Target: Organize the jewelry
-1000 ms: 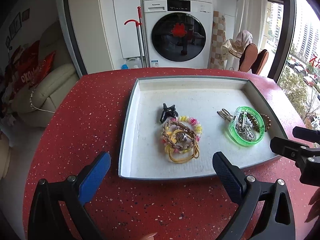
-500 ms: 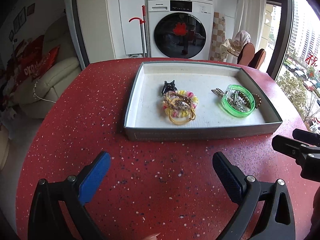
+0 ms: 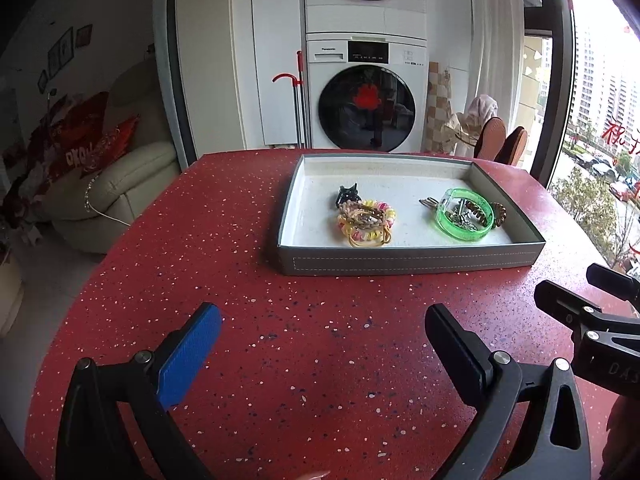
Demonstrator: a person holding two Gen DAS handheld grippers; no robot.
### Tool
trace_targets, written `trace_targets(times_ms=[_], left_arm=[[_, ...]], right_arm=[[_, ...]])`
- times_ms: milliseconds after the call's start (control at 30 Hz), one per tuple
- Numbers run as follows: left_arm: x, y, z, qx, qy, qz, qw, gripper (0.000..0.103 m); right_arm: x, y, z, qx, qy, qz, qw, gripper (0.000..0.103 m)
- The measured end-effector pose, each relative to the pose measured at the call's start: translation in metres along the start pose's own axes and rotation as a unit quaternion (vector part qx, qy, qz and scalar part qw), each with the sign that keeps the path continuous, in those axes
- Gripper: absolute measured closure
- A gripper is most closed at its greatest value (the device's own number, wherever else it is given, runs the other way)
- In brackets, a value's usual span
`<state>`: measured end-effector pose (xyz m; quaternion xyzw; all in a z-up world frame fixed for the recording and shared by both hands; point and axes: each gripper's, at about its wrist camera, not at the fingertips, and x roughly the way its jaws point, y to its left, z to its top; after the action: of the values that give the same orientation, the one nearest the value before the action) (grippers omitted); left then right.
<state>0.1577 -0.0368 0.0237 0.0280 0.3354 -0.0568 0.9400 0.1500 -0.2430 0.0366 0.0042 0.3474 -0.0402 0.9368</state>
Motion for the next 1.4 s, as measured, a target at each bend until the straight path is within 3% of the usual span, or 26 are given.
trace_targets(times_ms=[200, 467, 1400], left_arm=[[-0.009, 0.003, -0.005, -0.021, -0.016, 0.000, 0.9996, 0.000], [-0.015, 0.001, -0.004, -0.017, -0.037, 0.002, 0.9991, 0.000], [-0.023, -0.005, 0.003, -0.015, -0.053, -0.009, 0.9985, 0.000]], right_arm=[[-0.021, -0.002, -0.004, 0.006, -0.056, -0.022, 0.998, 0.013], [-0.032, -0.006, -0.003, 0.012, -0.088, -0.036, 0.995, 0.013], [-0.040, -0.008, 0.002, 0.021, -0.103, -0.037, 0.994, 0.013]])
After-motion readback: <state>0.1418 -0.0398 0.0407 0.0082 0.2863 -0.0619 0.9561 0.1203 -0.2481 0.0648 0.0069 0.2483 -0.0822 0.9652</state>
